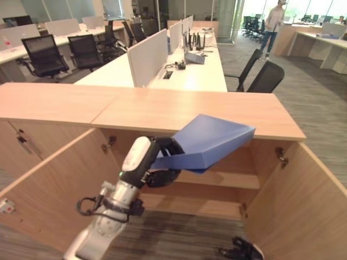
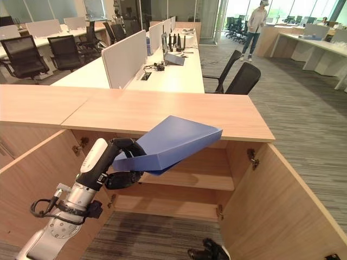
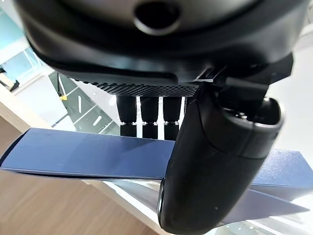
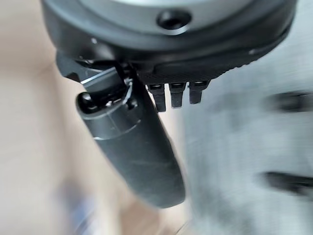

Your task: Put the empty folder in the office cabinet

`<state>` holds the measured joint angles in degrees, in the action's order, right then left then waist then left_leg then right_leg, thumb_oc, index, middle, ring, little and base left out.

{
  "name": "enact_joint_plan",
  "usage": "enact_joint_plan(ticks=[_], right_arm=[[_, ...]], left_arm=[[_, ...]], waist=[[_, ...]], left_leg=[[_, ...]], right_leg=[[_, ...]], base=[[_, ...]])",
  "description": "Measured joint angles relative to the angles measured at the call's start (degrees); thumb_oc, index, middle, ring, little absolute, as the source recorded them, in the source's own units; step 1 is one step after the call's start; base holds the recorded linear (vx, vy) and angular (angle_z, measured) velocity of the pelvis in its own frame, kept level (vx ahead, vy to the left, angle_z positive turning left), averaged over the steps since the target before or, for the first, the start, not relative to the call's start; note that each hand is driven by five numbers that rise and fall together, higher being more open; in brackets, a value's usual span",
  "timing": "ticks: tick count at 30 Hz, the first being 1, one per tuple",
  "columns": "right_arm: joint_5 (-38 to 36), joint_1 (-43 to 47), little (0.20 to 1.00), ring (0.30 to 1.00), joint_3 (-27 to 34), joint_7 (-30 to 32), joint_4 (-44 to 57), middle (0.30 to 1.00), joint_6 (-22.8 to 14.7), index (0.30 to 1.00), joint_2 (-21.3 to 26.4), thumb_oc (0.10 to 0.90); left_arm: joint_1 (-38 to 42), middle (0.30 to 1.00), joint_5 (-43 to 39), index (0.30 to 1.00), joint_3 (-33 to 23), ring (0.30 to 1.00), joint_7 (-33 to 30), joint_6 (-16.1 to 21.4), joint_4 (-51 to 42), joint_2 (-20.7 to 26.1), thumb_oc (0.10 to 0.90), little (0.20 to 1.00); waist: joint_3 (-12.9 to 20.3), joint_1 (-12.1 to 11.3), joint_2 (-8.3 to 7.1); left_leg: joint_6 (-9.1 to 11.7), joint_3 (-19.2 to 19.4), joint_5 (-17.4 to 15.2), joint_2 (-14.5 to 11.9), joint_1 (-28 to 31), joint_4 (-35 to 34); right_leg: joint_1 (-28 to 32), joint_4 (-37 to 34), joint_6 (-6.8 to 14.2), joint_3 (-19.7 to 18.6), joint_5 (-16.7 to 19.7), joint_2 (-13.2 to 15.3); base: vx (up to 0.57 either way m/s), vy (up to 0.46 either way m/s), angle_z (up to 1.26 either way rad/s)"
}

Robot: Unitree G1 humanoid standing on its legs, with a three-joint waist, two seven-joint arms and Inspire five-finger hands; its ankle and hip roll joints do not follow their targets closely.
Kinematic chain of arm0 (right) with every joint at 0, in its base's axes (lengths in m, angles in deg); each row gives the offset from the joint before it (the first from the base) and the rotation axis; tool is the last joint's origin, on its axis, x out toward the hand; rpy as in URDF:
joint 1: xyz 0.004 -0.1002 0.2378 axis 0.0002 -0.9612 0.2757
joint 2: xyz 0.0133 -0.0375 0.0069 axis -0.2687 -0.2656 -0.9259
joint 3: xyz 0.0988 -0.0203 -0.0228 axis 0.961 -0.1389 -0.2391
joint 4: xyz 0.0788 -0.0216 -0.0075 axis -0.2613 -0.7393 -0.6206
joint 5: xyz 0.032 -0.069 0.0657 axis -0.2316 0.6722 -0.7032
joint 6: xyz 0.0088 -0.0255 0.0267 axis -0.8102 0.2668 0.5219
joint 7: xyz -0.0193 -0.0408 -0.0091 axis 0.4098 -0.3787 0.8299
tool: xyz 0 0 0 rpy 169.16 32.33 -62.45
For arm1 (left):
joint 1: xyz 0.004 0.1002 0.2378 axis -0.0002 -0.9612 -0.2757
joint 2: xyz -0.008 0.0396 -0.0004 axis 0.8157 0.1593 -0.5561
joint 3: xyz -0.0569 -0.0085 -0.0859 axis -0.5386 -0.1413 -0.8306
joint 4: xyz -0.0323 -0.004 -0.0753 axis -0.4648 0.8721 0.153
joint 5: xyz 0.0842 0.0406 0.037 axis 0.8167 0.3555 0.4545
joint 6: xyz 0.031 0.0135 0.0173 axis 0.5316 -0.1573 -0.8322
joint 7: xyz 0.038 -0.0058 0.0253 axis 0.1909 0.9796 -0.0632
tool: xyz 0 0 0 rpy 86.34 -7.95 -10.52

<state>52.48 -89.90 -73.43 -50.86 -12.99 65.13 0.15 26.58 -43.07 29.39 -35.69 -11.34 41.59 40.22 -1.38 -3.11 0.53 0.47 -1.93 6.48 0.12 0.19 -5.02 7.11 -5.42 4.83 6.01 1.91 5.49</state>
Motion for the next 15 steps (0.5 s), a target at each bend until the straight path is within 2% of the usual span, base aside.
enact_joint_plan(ticks=[2, 3, 4, 6, 7, 8, 12, 15], right_arm=[[4.08, -0.05, 0.9, 0.9, 0.19, -0.64, 5.84, 0.9, 0.2, 0.9, 3.64, 0.8], [9.27, -0.58, 0.9, 0.9, 0.3, -0.99, 11.05, 0.9, 0.16, 0.9, 8.59, 0.8], [16.66, -0.8, 0.9, 0.9, 3.4, -1.21, 15.24, 0.9, 0.12, 0.9, 12.57, 0.8], [22.83, -0.59, 0.9, 0.9, 7.71, -0.76, 17.03, 0.9, 0.09, 0.9, 14.27, 0.8], [24.46, -0.54, 0.9, 0.9, 8.87, -0.59, 17.57, 0.9, -0.18, 0.9, 14.81, 0.8], [25.86, -0.4, 0.9, 0.9, 9.81, -0.49, 17.76, 0.9, -0.16, 0.9, 14.92, 0.8], [30.18, -0.3, 0.9, 0.9, 10.33, -0.77, 19.64, 0.9, 0.17, 0.9, 15.08, 0.8], [30.7, -0.32, 0.9, 0.9, 9.34, -2.02, 20.03, 0.9, 0.46, 0.9, 13.92, 0.8]], left_arm=[[-1.23, 0.3, 0.32, 0.3, -1.06, 0.3, 0.62, 0.88, -0.26, 0.11, 0.4, 0.3], [-2.35, 0.3, 0.91, 0.3, -2.22, 0.3, 0.83, 1.21, -1.01, 0.39, 0.4, 0.3], [-4.04, 0.3, 2.07, 0.3, -3.84, 0.3, 1.21, 1.88, -1.77, 0.49, 0.4, 0.3], [-4.54, 0.3, 2.73, 0.3, -4.63, 0.3, 1.47, 1.93, -2.48, 1.42, 0.4, 0.3], [-4.59, 0.3, 2.76, 0.3, -4.82, 0.3, 1.76, 1.95, -2.6, 2.03, 0.4, 0.3], [-4.57, 0.3, 2.77, 0.3, -5.04, 0.3, 1.94, 1.97, -2.77, 2.48, 0.4, 0.3], [-5.57, 0.3, 0.57, 0.3, -7.75, 0.3, 4.72, 1.35, -5.94, 2.49, 0.4, 0.3], [-7.28, 0.3, -15.14, 0.3, -8.78, 0.3, 9.23, -1.03, -9.81, 1.76, 0.4, 0.3]], waist=[[0.0, -0.08, -0.16], [-0.11, 0.03, -0.16], [-0.12, 0.04, -0.43], [-0.17, 0.03, -0.89], [-0.31, 0.05, -0.71], [-0.27, 0.06, -1.17], [-0.49, 0.18, -0.83], [-1.63, 0.06, -0.51]], left_leg=[[0.0, -0.02, 0.0, 0.0, -0.06, 0.0], [-0.01, 0.04, 0.01, 0.13, -0.06, 0.0], [-0.21, 0.1, 0.14, 0.14, 0.0, 0.0], [-0.23, 0.09, 0.16, 0.08, 0.04, 0.0], [-0.23, 0.1, 0.16, 0.08, 0.04, 0.0], [-0.23, 0.1, 0.16, 0.04, 0.05, 0.0], [-0.24, 0.23, 0.15, 0.04, 0.12, 0.0], [-0.27, 0.25, 0.14, 0.07, 0.12, 0.01]], right_leg=[[-0.01, 0.0, 0.03, 0.02, -0.12, 0.0], [-0.02, 0.0, 0.09, 0.0, -0.21, 0.16], [0.0, 0.0, 0.09, -0.05, -0.31, 0.18], [0.01, 0.0, 0.02, -0.07, -0.46, 0.1], [-0.01, 0.0, 0.06, -0.1, -0.49, 0.09], [0.01, 0.0, 0.08, -0.1, -0.55, 0.05], [0.0, 0.0, 0.1, -0.24, -0.69, 0.05], [0.01, 0.0, 0.21, -0.23, -0.73, 0.09]], base=[[0.0, 0.0, 0.0], [0.03, -0.003, -0.03], [0.0, 0.0, 0.0], [0.01, 0.001, -0.02], [0.0, 0.0, 0.0], [0.0, 0.0, 0.0], [0.0, 0.0, 0.0], [0.0, 0.0, 0.0]])
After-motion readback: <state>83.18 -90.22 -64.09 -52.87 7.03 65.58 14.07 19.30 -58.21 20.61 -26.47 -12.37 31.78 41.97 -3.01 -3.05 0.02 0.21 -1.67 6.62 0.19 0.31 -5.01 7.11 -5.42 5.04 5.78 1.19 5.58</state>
